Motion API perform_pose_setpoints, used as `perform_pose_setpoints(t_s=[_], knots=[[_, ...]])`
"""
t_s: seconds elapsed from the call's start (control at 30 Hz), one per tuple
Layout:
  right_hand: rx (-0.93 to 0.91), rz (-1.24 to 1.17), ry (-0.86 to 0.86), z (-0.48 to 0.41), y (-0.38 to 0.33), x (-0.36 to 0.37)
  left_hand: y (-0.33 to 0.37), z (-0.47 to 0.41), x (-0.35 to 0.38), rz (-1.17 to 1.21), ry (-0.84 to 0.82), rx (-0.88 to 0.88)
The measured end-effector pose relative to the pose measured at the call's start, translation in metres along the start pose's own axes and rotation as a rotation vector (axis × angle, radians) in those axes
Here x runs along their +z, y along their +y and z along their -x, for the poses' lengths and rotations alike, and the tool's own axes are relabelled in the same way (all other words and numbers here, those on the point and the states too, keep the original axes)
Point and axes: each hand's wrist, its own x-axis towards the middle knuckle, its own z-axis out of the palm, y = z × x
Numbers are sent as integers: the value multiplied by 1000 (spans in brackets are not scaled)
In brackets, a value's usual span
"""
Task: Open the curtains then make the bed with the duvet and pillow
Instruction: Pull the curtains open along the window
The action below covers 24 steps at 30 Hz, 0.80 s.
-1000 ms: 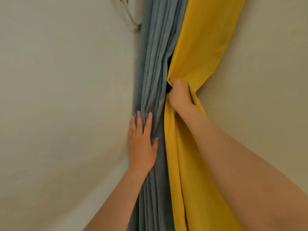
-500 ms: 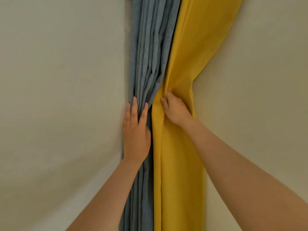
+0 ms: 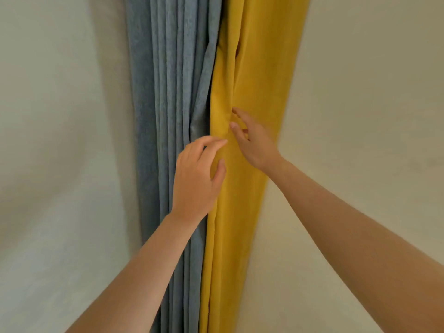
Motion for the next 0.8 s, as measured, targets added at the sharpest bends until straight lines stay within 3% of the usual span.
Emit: perform_pose_setpoints(t_s=[0.2,0.5,0.8], knots=[[109,69,120,116,29,-103,95,46,42,205,-179,-71],[646,357,144,393,80,-316,295,166,147,553,-688,-253],[1134,581,85,636,45,-466,519,264,198,901,-1162,-270]])
